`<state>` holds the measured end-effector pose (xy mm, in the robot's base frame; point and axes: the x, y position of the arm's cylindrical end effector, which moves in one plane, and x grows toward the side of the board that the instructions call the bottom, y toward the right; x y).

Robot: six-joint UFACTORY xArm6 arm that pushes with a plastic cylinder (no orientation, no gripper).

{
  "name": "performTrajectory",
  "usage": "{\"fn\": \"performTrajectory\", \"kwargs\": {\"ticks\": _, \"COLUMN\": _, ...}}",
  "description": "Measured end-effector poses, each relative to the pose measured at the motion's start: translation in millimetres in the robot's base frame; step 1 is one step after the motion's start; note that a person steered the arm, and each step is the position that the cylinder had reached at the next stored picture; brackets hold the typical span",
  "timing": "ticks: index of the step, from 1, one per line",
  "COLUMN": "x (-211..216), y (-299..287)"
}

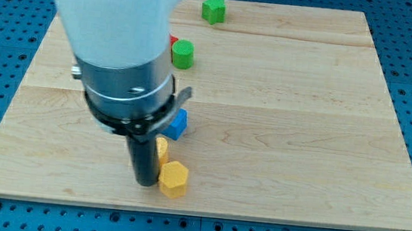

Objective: Move the yellow heart closer to the green circle

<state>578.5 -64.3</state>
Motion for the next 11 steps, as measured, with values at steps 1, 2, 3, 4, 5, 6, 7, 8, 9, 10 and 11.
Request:
{"fn": "performTrajectory", "kwargs": {"ticks": 1, "x": -1.3, "y": 30.6}}
{"fn": "performTrajectory", "kwargs": {"ticks": 2, "x": -13.3, "y": 36.3}}
{"fn": "performTrajectory", "kwargs": {"ticks": 3, "x": -21.7, "y": 11.6}}
{"fn": "performTrajectory", "kwargs": {"ticks": 4, "x": -28.2, "y": -5.8}}
{"fn": "performTrajectory", "kwargs": {"ticks": 5, "x": -37.1, "y": -17.4}}
{"fn": "performTrajectory", "kwargs": {"ticks": 6, "x": -48.0, "y": -30.2}}
{"fn": "performTrajectory", "kwargs": {"ticks": 7, "x": -63.4, "y": -51.6}}
{"fn": "performTrajectory", "kwargs": {"ticks": 8, "x": -63.5, "y": -60.9}}
{"fn": "performTrajectory", "kwargs": {"ticks": 9, "x": -59.4, "y": -86.0}}
{"fn": "performTrajectory", "kwargs": {"ticks": 10, "x": -57.3, "y": -88.7}}
{"fn": "performTrajectory", "kwargs": {"ticks": 11, "x": -64.1, "y": -115.1}}
